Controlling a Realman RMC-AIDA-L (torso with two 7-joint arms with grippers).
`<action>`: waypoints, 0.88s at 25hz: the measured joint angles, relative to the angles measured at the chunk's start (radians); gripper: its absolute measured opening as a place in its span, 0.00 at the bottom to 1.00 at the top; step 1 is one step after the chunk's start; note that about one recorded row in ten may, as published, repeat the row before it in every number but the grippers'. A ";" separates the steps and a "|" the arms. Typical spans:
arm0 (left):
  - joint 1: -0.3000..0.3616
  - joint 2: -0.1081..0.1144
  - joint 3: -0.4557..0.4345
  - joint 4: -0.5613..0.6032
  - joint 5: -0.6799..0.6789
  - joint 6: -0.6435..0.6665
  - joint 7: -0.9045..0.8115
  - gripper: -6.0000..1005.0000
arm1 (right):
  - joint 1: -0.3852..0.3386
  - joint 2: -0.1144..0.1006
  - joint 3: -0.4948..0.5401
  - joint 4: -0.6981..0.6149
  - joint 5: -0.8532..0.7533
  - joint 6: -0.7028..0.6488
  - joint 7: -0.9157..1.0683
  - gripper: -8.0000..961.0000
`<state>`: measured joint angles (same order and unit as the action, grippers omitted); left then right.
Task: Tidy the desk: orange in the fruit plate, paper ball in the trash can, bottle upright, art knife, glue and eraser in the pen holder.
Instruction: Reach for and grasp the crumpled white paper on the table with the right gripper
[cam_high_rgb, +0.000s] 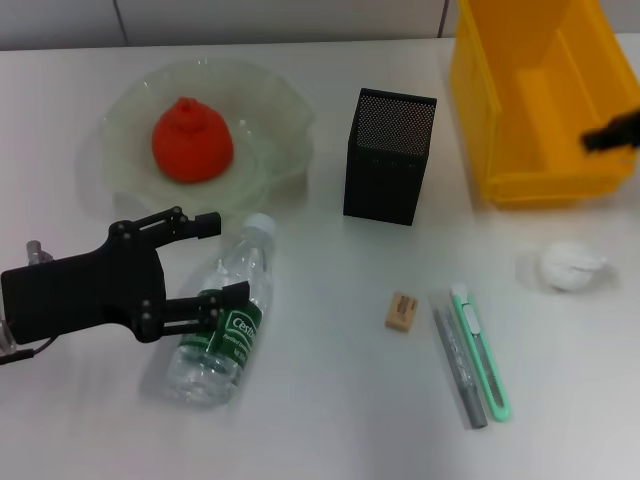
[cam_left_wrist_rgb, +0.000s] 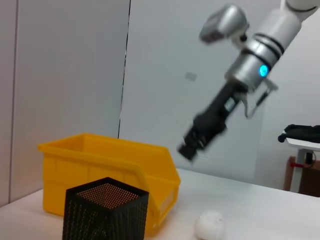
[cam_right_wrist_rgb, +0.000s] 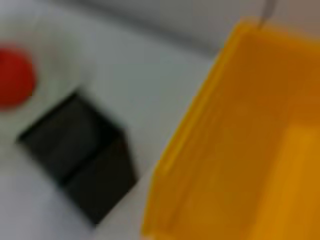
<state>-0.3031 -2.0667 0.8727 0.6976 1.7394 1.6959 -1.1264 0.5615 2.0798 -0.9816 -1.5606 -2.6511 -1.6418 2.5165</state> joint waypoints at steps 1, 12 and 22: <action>0.000 0.000 0.000 0.000 0.000 0.000 0.000 0.85 | 0.001 -0.001 0.036 -0.020 0.009 0.007 -0.002 0.55; 0.000 -0.001 0.000 -0.008 0.001 -0.025 -0.001 0.84 | -0.031 0.004 -0.054 0.051 0.000 -0.039 0.000 0.57; -0.001 -0.002 0.008 -0.023 0.002 -0.032 0.005 0.84 | -0.009 0.003 -0.189 0.305 -0.011 0.133 0.005 0.81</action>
<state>-0.3037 -2.0689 0.8808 0.6750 1.7412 1.6636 -1.1213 0.5525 2.0827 -1.1706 -1.2553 -2.6619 -1.5086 2.5214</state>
